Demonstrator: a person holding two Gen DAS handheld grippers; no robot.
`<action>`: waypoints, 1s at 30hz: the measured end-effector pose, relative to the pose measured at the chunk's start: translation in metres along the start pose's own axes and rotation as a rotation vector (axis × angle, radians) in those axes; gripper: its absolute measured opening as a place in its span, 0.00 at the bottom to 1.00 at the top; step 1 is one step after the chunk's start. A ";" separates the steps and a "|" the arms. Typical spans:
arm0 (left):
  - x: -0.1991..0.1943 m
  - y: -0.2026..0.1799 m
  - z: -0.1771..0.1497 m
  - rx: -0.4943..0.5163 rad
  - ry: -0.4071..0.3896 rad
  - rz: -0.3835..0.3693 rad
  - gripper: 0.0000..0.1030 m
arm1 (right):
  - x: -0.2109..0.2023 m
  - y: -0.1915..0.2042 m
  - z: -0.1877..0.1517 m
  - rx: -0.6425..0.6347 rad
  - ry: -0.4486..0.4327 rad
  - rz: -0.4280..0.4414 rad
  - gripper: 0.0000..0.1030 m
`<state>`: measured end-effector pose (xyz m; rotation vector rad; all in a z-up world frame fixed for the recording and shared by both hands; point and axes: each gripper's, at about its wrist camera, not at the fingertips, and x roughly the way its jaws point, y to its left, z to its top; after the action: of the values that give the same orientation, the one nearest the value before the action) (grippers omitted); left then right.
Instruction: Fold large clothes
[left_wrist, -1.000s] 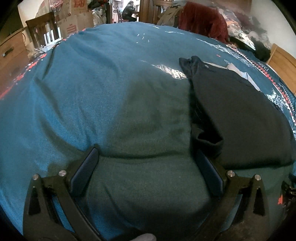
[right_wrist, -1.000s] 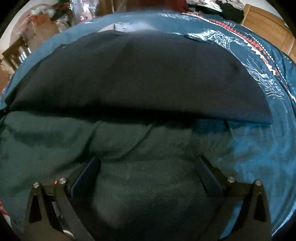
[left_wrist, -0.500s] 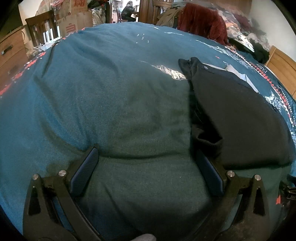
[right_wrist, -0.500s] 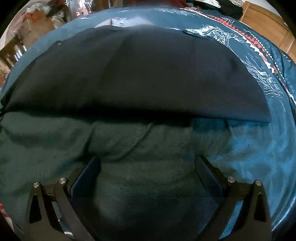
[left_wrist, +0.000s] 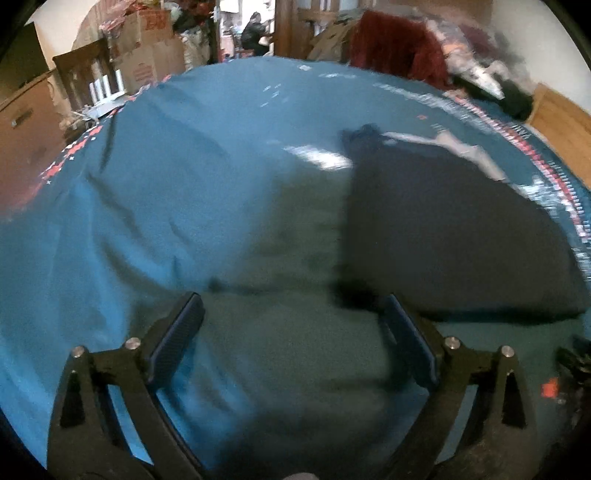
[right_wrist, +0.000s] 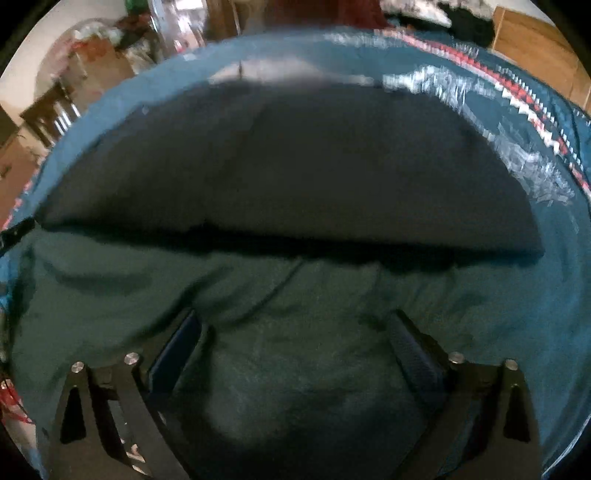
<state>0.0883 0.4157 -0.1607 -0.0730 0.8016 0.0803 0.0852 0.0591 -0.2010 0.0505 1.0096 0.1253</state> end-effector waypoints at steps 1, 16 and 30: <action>-0.006 -0.011 -0.001 0.006 -0.013 -0.013 0.95 | -0.007 -0.002 0.002 0.011 -0.035 0.002 0.97; 0.043 -0.132 -0.043 0.231 0.080 0.013 1.00 | 0.020 -0.013 -0.010 0.004 -0.103 -0.100 1.00; 0.047 -0.140 -0.048 0.257 0.075 0.064 1.00 | 0.018 -0.015 -0.018 0.065 -0.073 -0.129 1.00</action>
<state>0.1003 0.2737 -0.2227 0.1935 0.8831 0.0343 0.0808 0.0463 -0.2277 0.0489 0.9412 -0.0273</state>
